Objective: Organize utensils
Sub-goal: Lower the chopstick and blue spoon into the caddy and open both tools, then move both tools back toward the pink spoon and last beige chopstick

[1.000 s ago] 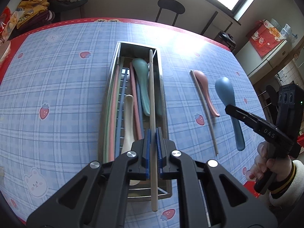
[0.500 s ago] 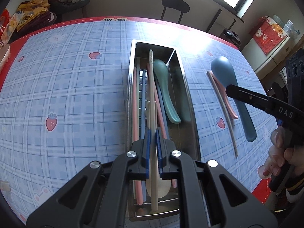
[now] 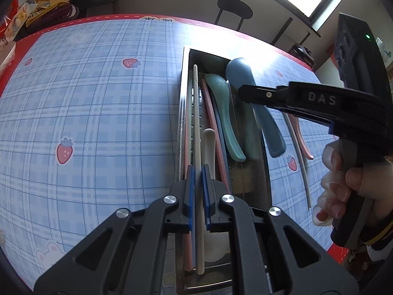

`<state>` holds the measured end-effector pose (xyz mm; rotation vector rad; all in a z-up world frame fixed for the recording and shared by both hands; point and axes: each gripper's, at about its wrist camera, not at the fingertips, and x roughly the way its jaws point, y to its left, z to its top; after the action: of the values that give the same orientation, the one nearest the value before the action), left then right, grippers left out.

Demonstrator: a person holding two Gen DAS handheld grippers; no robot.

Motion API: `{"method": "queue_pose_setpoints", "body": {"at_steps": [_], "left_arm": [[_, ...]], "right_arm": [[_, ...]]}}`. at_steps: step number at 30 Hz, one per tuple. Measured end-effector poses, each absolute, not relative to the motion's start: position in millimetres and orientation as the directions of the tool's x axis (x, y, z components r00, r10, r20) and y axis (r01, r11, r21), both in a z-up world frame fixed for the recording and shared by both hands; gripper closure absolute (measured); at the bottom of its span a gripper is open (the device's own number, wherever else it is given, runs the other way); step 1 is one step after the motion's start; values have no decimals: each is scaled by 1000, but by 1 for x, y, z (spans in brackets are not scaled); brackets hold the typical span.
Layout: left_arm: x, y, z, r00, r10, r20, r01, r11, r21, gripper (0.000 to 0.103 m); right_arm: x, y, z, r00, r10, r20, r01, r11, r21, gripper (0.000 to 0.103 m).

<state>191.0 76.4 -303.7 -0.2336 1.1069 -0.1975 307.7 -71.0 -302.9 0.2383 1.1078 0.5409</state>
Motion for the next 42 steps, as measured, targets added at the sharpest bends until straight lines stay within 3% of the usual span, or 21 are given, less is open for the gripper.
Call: {"method": "queue_pose_setpoints", "body": {"at_steps": [11, 26, 32, 33, 42], "left_arm": [[193, 76, -304, 431, -269, -861, 31, 958, -283, 92], [194, 69, -302, 418, -242, -876, 26, 967, -254, 92], [190, 67, -299, 411, -231, -882, 20, 969, -245, 92], [190, 66, -297, 413, -231, -881, 21, 970, -244, 87], [191, 48, -265, 454, -221, -863, 61, 974, -217, 82]], "right_arm": [[323, -55, -319, 274, 514, -813, -254, 854, 454, 96], [311, -99, -287, 364, 495, -789, -251, 868, 429, 94], [298, -136, -284, 412, 434, -801, -236, 900, 366, 83], [295, -142, -284, 423, 421, -803, -239, 906, 349, 81], [267, -198, -291, 471, 341, -814, -239, 937, 255, 78]]}}
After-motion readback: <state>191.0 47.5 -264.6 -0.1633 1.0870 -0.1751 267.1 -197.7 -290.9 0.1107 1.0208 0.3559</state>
